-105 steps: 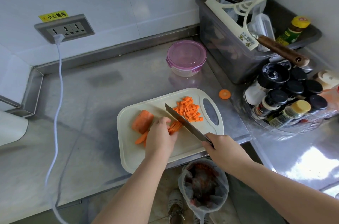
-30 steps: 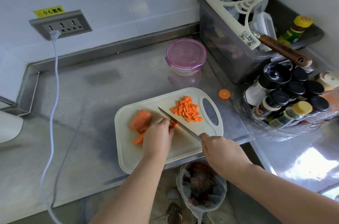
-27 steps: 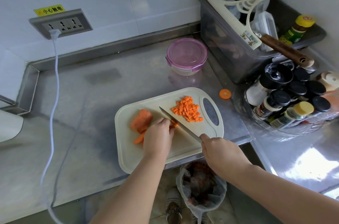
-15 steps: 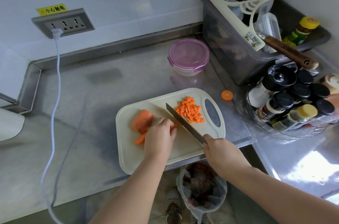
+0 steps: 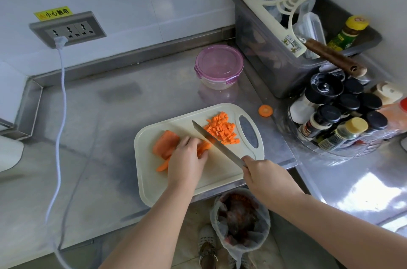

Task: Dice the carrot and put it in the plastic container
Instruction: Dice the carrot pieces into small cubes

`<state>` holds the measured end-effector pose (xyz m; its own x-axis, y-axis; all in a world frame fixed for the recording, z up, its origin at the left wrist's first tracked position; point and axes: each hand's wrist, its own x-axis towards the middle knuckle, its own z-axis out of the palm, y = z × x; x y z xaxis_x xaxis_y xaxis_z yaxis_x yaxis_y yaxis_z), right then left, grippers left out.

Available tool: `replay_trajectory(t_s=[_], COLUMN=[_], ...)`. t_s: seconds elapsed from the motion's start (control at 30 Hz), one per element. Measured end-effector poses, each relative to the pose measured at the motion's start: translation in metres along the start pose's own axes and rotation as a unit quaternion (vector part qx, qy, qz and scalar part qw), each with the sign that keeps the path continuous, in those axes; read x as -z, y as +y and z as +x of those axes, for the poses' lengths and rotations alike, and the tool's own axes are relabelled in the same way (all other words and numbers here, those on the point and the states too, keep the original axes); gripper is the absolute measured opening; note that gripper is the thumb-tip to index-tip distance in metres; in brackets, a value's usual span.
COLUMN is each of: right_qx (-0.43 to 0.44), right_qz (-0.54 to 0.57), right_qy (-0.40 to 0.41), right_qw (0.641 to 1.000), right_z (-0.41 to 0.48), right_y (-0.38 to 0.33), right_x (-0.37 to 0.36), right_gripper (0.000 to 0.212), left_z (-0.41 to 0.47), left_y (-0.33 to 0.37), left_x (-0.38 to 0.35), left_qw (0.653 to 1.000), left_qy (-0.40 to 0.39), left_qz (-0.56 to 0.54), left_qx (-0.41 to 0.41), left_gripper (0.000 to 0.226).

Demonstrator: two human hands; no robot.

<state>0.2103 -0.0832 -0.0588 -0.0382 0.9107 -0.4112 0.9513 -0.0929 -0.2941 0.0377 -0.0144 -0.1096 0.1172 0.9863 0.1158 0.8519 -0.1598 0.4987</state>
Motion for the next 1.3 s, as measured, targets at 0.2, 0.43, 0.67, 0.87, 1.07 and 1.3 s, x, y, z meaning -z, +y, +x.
replay_trajectory(t_s=[0.2, 0.43, 0.67, 0.87, 1.07, 1.3], right_qx=[-0.003, -0.009, -0.016, -0.040, -0.036, 0.002], right_qz=[-0.021, -0.057, -0.075, 0.016, 0.050, 0.027], right_qy=[-0.016, -0.029, -0.060, -0.056, -0.022, -0.004], right_qw=[1.000, 0.998, 0.995, 0.997, 0.998, 1.000], right_z=[-0.001, 0.002, 0.008, 0.012, 0.010, 0.000], right_y=[-0.004, -0.003, -0.005, 0.001, 0.009, 0.003], right_x=[-0.004, -0.013, -0.017, -0.013, -0.005, -0.001], right_gripper=[0.022, 0.024, 0.037, 0.025, 0.023, 0.023], left_z=[-0.006, -0.004, -0.004, -0.004, 0.005, 0.002], left_y=[0.000, -0.003, -0.001, -0.001, 0.006, 0.004], left_x=[0.003, -0.001, -0.001, -0.002, -0.003, 0.002], left_qw=[1.000, 0.999, 1.000, 1.000, 0.999, 0.998], left_qy=[-0.015, -0.028, -0.019, -0.013, -0.015, -0.013], left_qz=[0.022, 0.025, 0.018, -0.012, -0.016, -0.028], left_qx=[0.008, 0.009, 0.003, 0.012, 0.037, 0.054], left_gripper=[0.018, 0.010, 0.007, 0.004, 0.008, 0.014])
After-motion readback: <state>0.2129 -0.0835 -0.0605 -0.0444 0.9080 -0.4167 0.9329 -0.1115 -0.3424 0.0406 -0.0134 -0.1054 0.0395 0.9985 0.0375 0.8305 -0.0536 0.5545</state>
